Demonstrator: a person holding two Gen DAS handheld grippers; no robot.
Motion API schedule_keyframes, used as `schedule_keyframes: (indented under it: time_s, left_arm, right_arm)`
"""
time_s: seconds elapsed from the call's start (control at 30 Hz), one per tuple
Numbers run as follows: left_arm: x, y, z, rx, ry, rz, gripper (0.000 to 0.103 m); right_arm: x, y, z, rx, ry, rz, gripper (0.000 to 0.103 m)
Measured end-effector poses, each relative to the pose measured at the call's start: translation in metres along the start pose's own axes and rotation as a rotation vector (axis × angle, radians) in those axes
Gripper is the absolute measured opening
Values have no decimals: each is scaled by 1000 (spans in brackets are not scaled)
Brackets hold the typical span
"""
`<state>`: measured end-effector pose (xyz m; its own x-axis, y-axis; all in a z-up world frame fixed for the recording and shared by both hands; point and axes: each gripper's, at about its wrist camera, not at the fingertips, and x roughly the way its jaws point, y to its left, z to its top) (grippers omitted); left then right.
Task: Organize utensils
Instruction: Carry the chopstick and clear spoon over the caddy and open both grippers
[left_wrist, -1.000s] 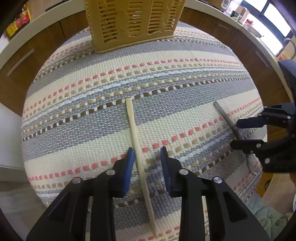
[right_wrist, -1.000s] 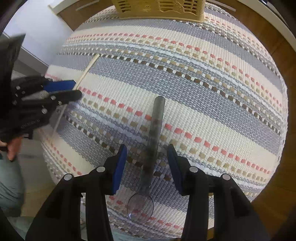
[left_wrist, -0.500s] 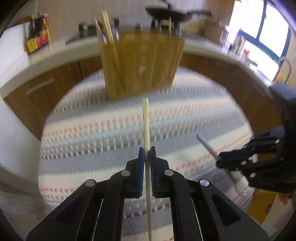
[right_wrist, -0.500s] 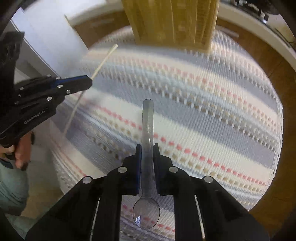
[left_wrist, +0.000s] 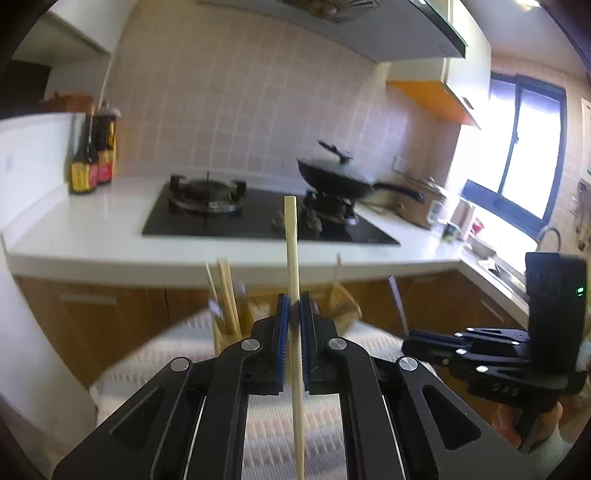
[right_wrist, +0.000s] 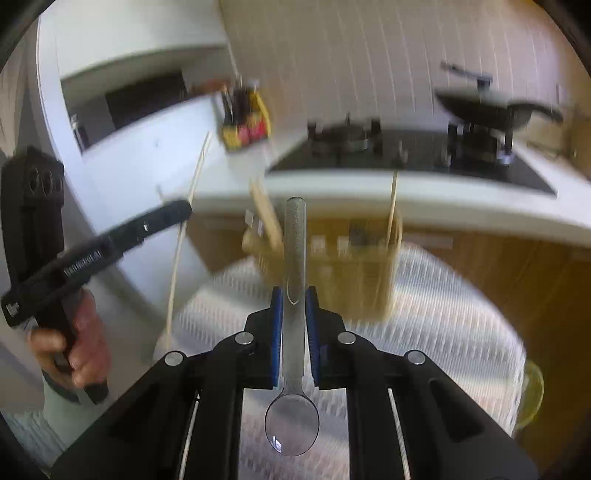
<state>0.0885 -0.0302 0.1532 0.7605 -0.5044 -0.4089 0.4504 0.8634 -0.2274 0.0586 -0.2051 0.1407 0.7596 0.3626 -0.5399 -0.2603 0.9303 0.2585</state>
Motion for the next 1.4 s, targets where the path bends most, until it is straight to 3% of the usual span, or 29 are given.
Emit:
schedule_keyframes:
  time_s: [0.13,0.3,0.53,0.73,0.9,1.4]
  left_arm:
    - [18,9,23,-27,-66,22,4]
    - [45,24,42,-57,-157,31,4]
    - [65,36,43,-28,-260,58,4]
    - [78,39,28,-21,-319,60,4]
    - [81,39,23,-16,-336,59,4]
    - [108,43,5,-103,-375,4,4]
  right_arm:
    - [8,-7,33,17,-108,-14,10]
    - [24,-19,68,8,-235,-94,10]
    - [50,-47,83,-51,-363,-202,11]
    - [75,-55,74,-84,-389,-165,11]
    - [82,-45,70,-27,-386,-52,11]
    - [110,-33,46,21,-399,-116,11]
